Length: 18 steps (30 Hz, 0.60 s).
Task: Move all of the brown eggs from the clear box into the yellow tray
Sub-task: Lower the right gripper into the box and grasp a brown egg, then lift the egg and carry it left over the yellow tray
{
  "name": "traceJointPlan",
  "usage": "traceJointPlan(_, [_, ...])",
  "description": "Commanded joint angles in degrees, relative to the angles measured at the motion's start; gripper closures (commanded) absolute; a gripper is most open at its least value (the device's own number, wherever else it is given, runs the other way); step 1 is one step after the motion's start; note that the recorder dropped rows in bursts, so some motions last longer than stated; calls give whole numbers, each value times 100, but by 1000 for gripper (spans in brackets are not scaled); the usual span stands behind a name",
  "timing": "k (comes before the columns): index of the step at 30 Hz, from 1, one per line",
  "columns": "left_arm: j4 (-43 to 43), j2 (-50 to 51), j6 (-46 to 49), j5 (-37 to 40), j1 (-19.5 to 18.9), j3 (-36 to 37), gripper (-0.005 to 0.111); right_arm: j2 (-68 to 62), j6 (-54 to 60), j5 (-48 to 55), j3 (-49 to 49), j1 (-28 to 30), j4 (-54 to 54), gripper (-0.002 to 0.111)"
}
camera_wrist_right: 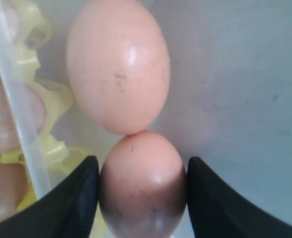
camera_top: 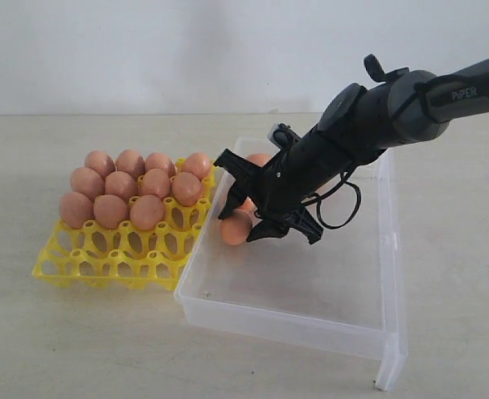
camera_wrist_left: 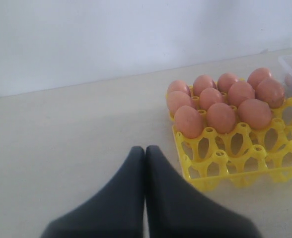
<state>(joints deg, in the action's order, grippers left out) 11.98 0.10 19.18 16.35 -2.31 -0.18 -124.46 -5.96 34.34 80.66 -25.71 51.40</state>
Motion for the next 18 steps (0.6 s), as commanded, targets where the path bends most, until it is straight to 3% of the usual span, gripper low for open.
traceJointPlan(1, [15,-10,-56,-33,20,18,111,-63,-21,-245,1,-11,-67,108])
traceJointPlan(6, [15,-10,-56,-21,20,18,111,101,-9,-536,1,-23,-140,109])
traceJointPlan(9, [15,-10,-56,-21,20,18,111,474,-19,-991,1,-196,-749,109])
traceJointPlan(18, [15,-10,-56,-10,20,18,111,1485,-3316,-1200,1,-1087,-5394,109])
